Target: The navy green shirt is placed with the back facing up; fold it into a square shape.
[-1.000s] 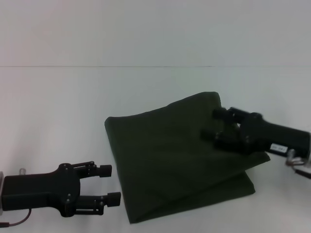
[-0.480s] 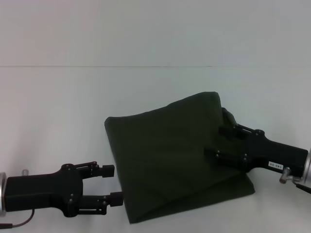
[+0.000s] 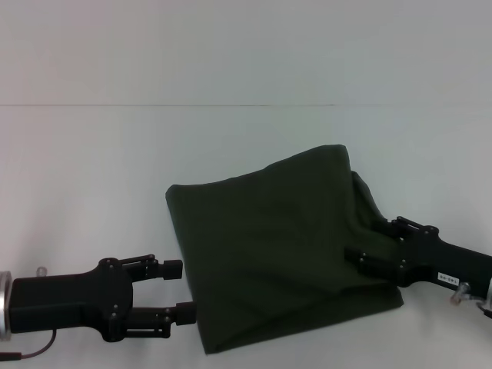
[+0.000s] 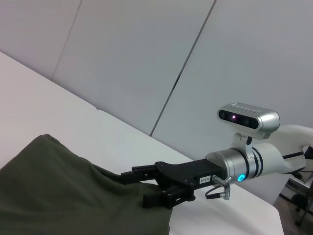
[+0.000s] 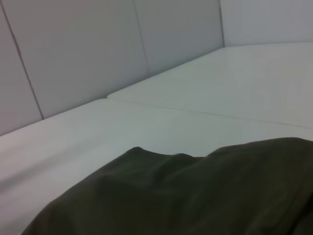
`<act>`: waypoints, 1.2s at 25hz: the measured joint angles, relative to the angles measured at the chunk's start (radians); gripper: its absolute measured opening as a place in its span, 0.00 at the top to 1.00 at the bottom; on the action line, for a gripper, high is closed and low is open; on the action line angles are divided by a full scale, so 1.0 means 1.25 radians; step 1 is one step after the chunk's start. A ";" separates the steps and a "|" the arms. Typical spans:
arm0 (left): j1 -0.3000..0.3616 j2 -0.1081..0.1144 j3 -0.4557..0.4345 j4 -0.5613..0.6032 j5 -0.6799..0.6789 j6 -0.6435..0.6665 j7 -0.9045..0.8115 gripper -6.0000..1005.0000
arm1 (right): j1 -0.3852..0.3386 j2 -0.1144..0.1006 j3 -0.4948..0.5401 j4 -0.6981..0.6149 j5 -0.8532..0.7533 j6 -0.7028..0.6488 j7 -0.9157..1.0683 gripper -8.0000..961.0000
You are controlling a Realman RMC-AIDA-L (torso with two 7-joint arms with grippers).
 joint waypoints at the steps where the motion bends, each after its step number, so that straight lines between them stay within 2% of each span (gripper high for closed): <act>1: 0.000 0.000 0.000 0.000 0.000 0.000 0.000 0.14 | -0.003 0.000 0.002 0.000 0.002 0.002 0.000 0.09; 7: 0.001 0.000 0.000 0.000 0.000 0.000 0.000 0.14 | -0.023 -0.001 0.041 -0.005 0.008 0.000 -0.001 0.09; 14: -0.001 -0.001 0.000 0.000 0.000 0.000 0.000 0.14 | -0.026 0.002 0.127 -0.003 0.021 -0.114 -0.084 0.09; 17: -0.002 -0.001 0.000 0.000 0.000 0.000 -0.001 0.14 | 0.007 0.005 0.130 0.018 0.059 -0.107 -0.100 0.09; 20: -0.003 -0.002 0.000 0.000 0.000 0.000 -0.004 0.14 | 0.064 0.006 0.123 0.052 0.065 -0.070 -0.110 0.09; 26: -0.003 -0.006 0.000 0.000 0.000 -0.002 -0.005 0.14 | 0.166 0.006 0.064 0.127 0.062 0.059 -0.113 0.09; 30: -0.003 -0.008 0.000 0.000 0.000 -0.006 -0.005 0.14 | 0.194 0.007 0.042 0.152 0.063 0.151 -0.112 0.09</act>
